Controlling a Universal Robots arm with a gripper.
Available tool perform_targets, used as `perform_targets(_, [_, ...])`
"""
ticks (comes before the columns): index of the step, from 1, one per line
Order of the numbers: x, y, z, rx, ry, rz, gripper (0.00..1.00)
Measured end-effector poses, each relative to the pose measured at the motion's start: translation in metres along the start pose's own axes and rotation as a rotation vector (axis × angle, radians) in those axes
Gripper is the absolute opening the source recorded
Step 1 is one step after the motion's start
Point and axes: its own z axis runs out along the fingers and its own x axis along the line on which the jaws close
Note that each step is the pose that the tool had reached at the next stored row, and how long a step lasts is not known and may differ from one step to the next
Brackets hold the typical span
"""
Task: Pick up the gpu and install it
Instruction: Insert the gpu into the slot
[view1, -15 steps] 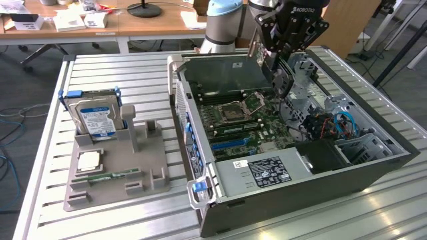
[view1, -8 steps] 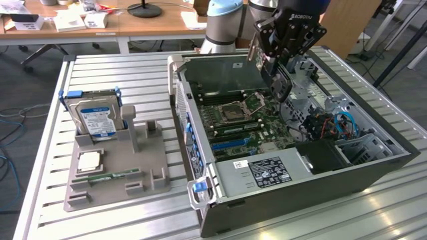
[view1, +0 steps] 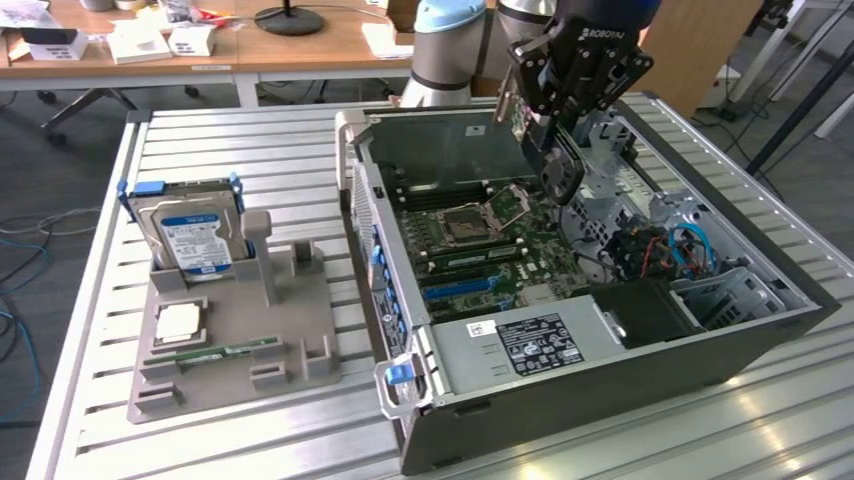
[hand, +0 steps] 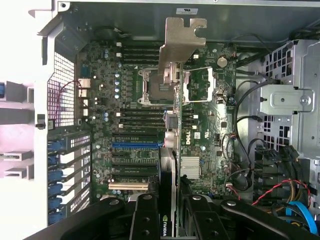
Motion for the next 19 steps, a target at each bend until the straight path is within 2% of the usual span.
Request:
perform_targets(8, [0.0000, 0.0000, 0.0000, 0.0001, 0.0003, -0.007, 0.26])
perform_targets(12, [0.0000, 0.0000, 0.0002, 0.0006, 0.0026, -0.058, 0.26])
perform_targets(19, [0.0000, 0.0000, 0.0008, 0.0055, 0.0078, -0.171, 0.26])
